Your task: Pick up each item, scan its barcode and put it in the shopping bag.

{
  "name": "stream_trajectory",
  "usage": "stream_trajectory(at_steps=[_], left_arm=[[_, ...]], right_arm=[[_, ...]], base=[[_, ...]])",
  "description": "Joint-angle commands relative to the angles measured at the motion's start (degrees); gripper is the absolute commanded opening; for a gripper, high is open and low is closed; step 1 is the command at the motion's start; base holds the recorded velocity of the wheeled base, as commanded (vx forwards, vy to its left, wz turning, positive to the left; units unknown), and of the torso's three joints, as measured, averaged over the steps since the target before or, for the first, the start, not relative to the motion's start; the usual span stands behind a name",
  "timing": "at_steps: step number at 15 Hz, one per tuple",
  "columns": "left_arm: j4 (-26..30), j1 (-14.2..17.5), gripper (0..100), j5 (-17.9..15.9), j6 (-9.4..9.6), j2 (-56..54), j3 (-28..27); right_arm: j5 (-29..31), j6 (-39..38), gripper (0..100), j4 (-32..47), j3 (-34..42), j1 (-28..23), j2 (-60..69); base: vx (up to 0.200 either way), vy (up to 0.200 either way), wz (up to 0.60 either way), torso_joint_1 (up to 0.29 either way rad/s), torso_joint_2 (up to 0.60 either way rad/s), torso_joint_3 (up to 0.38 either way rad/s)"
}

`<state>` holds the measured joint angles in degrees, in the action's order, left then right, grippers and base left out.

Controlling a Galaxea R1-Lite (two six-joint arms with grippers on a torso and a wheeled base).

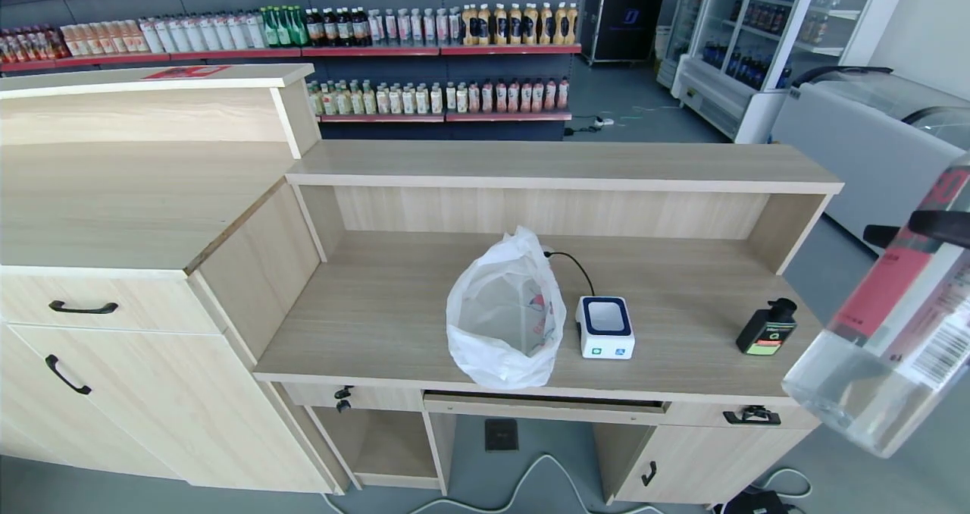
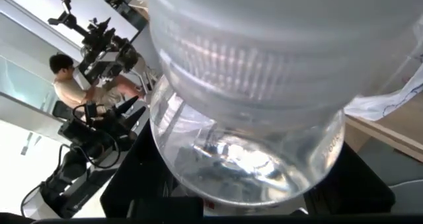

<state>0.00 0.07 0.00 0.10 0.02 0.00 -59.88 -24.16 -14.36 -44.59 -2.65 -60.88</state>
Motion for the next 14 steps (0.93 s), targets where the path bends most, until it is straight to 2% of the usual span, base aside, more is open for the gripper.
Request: stream_trajectory(at_steps=[1, 8, 12, 14], left_arm=[[0.0, 0.01, 100, 0.0, -0.01, -0.02, 0.0], [0.0, 0.01, 100, 0.0, -0.01, -0.02, 0.0], [0.0, 0.01, 100, 0.0, -0.01, -0.02, 0.0], [0.0, 0.01, 100, 0.0, -0.01, -0.02, 0.0]], right_arm=[[-0.06, 0.17, 0, 0.03, 2.76, 1.41, 3.31], [0.82, 0.34, 0, 1.97, 4.52, 2.38, 8.23], [13.56, 1.13, 0, 2.06, 4.25, 7.04, 5.68], [16.02, 1.05, 0, 1.97, 3.81, 9.33, 4.81]], base=[[0.0, 0.0, 0.0, 0.0, 0.0, 0.0], [0.0, 0.0, 0.0, 0.0, 0.0, 0.0], [0.0, 0.0, 0.0, 0.0, 0.0, 0.0], [0.0, 0.0, 0.0, 0.0, 0.0, 0.0]])
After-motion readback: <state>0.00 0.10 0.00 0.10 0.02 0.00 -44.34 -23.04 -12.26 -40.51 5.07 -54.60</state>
